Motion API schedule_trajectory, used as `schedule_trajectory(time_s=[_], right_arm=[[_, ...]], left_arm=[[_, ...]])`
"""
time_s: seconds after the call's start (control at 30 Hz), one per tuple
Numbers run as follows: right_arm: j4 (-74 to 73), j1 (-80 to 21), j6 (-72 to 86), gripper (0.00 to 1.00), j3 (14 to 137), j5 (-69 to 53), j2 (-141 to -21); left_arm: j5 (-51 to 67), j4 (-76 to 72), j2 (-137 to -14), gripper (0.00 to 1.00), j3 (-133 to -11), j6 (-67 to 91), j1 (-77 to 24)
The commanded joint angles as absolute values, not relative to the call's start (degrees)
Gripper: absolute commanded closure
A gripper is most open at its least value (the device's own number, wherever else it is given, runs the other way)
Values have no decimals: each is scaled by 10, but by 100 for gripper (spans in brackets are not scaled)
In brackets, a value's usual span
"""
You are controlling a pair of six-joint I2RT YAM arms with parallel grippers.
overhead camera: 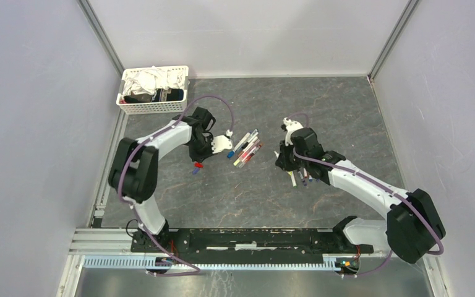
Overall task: Open the pen caps
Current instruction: Place the pen cap at the center of the board.
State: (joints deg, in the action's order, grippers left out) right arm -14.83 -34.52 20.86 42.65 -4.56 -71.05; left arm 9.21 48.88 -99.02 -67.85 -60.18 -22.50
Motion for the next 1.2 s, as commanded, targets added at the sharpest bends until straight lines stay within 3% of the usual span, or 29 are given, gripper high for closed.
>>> schedule_trajectory(time_s=[0.0, 0.13, 0.37, 0.5, 0.6, 0.7, 0.87, 0.93, 1.03, 1.17], right_arm=[[-121, -329, 239, 100, 405, 79, -715], [-91, -310, 252, 100, 381, 81, -732], [-67, -306, 243, 100, 383, 84, -779], [-59, -307, 244, 100, 390, 79, -797], [-56, -308, 250, 93, 394, 72, -810], [-51, -308, 256, 81, 392, 63, -820], [-52, -310, 262, 71, 389, 74, -820], [-51, -310, 264, 68, 387, 74, -819], [-51, -315, 270, 62, 384, 75, -824], [-52, -326, 276, 63, 376, 93, -820]], left_arm=[[60, 405, -1046, 97, -695, -499, -221], [56, 379, -1055, 93, -677, -470, -221], [81, 406, -1009, 74, -706, -436, -221], [100, 428, -971, 58, -751, -427, -221], [117, 451, -948, 51, -782, -423, -219], [133, 465, -926, 19, -798, -417, -217], [142, 477, -886, 15, -801, -398, -198], [143, 482, -869, 1, -803, -387, -184], [146, 493, -852, 0, -811, -378, -159], [173, 516, -831, 0, -824, -373, -121]])
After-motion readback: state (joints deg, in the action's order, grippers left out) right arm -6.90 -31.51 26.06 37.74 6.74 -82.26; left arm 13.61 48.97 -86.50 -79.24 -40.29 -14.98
